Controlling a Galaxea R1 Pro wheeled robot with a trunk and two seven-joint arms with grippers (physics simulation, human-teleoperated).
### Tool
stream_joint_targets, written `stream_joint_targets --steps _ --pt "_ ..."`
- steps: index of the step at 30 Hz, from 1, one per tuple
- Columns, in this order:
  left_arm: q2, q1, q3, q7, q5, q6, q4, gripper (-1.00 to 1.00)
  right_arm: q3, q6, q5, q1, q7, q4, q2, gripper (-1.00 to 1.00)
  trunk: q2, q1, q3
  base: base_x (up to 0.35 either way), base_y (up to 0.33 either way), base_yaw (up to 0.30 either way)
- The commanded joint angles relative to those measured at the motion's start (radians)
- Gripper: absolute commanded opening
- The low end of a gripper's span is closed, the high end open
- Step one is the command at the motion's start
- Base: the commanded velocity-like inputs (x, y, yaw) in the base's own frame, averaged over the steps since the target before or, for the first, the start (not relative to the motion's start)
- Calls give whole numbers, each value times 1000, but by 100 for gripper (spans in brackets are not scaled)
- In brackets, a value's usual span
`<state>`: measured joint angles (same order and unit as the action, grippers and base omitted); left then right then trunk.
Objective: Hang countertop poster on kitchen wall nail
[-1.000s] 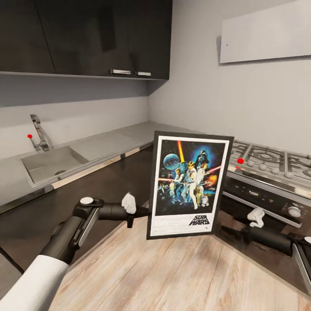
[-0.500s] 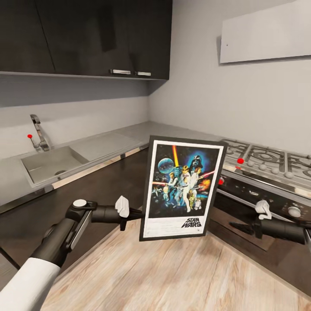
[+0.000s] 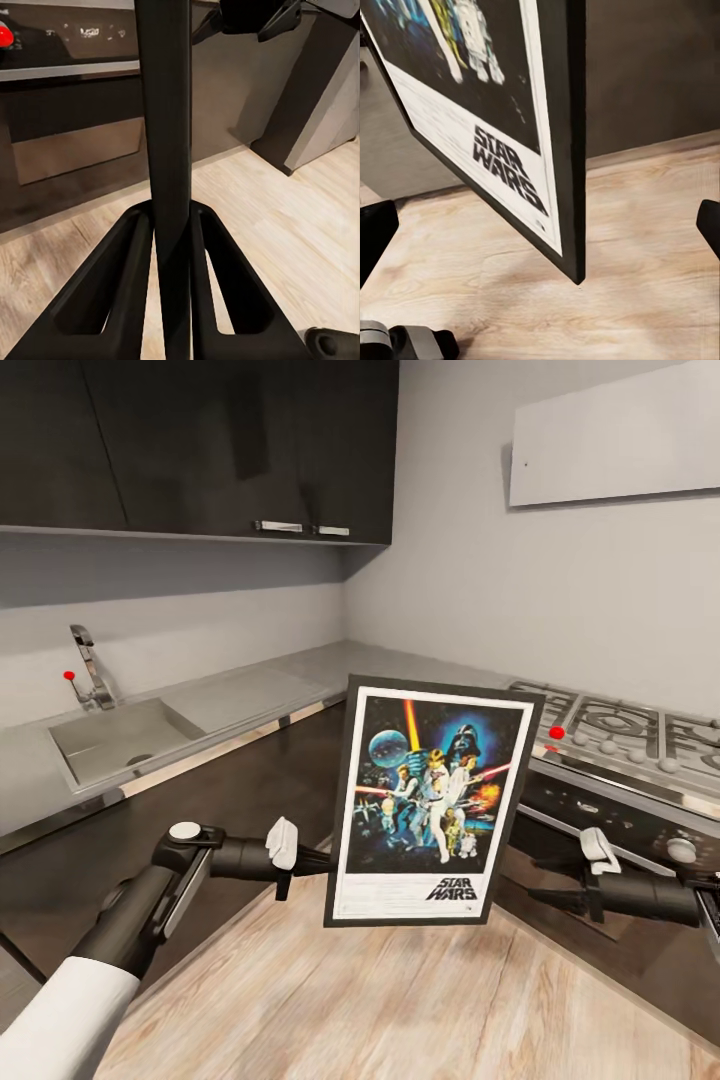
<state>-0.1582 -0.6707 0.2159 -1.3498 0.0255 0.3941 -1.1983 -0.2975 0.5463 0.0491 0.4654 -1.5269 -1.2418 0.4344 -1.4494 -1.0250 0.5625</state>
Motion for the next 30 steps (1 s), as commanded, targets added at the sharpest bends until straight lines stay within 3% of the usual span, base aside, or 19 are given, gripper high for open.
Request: stream_joint_targets --steps 1,11,19,30 --pt "0 -1 2 0 2 7 -1 -100 6 11 4 1 -8 -1 -1 100 -1 0 1 0 0 0" --pt "2 0 2 -1 2 5 -1 -100 28 7 2 1 -22 -1 -10 100 -1 0 1 0 0 0" --pt "1 -1 2 -79 2 -21 0 -100 29 6 2 1 -24 -1 -11 100 -1 0 1 0 0 0" --pt "0 -1 2 -87 2 -38 2 -100 31 4 2 0 -24 1 -16 100 -1 0 1 0 0 0"
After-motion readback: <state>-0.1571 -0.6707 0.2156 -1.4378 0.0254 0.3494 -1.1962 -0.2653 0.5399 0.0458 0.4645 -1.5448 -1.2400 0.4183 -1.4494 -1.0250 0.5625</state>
